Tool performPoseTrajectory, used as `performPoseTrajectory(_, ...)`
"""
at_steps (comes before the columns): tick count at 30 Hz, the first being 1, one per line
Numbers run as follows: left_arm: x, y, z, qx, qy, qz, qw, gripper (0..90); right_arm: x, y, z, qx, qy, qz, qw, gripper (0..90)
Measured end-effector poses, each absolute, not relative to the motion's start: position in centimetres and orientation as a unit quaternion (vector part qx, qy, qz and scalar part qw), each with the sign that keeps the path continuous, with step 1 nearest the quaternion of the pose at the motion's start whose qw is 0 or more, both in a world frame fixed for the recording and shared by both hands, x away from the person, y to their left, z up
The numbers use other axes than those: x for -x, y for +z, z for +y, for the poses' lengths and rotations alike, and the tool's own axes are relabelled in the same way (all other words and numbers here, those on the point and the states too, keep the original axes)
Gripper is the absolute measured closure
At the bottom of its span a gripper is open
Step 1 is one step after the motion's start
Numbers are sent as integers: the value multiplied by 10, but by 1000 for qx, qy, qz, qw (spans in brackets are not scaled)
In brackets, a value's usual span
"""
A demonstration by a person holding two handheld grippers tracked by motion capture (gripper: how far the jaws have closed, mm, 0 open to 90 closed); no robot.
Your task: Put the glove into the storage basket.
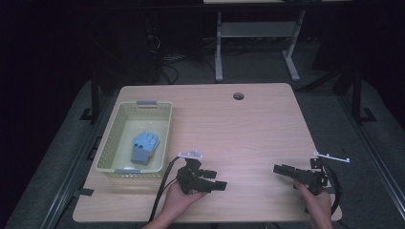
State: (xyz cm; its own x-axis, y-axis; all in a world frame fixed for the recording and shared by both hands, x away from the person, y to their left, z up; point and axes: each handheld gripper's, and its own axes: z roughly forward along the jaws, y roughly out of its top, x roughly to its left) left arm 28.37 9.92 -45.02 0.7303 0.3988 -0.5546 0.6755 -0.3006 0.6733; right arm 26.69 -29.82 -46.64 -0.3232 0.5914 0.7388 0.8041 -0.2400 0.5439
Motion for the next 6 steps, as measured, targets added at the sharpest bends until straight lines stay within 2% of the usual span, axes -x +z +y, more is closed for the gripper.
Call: performPoseTrajectory(6, -277, -452, 101, -796, -137, 332, 487, 249, -260, -464, -297, 556, -567, -599, 100, 246)
